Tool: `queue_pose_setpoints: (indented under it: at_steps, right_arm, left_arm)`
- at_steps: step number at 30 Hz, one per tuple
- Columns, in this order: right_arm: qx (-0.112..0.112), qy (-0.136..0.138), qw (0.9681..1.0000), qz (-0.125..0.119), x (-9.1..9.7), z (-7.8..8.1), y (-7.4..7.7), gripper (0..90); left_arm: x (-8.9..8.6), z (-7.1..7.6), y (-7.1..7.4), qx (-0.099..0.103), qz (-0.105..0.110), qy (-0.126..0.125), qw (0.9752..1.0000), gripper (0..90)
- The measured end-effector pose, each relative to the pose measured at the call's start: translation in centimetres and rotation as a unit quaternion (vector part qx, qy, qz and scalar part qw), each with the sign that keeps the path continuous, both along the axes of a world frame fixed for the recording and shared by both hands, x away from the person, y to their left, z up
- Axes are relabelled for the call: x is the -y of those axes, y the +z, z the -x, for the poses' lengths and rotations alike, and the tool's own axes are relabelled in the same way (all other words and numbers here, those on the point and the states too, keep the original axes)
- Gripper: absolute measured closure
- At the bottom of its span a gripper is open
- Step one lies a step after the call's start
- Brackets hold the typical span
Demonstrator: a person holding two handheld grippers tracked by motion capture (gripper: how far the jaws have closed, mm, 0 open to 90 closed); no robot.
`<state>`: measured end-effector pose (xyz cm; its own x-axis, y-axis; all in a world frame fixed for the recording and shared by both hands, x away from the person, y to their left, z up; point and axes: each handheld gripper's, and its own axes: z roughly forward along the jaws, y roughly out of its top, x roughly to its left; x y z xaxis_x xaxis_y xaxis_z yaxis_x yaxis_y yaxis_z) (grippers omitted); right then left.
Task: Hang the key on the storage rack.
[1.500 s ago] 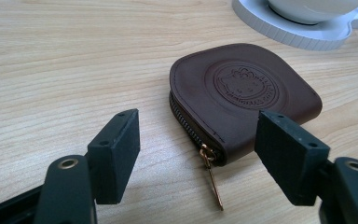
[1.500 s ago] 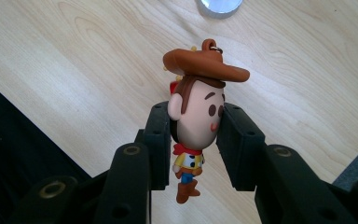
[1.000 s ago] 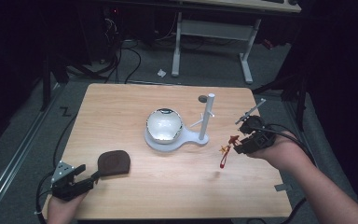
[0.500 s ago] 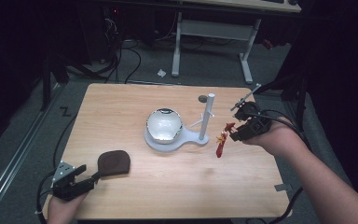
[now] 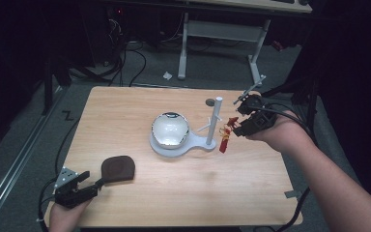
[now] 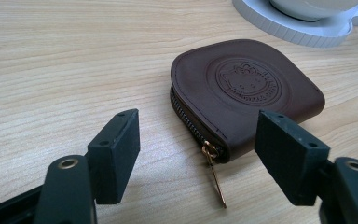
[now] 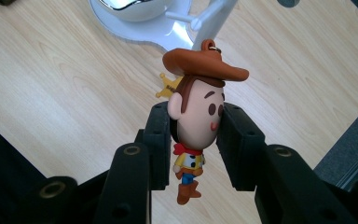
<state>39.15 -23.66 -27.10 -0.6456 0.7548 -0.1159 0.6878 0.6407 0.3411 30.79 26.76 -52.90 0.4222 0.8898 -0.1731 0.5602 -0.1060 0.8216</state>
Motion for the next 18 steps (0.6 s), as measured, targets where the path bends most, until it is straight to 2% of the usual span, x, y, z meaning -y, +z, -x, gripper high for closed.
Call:
queue_pose_setpoints:
  at_steps: [10,18]
  right_arm:
    - [0.007,0.008,0.9999,0.000,-0.8,-0.2,0.6,66.1]
    - [0.017,0.009,0.9998,-0.001,-1.6,-1.0,0.6,66.1]
  left_arm:
    - [0.0,0.0,0.0,-0.001,0.000,-0.002,1.0000,31.5]
    - [-0.1,0.0,0.0,-0.001,0.002,0.000,1.0000,31.5]
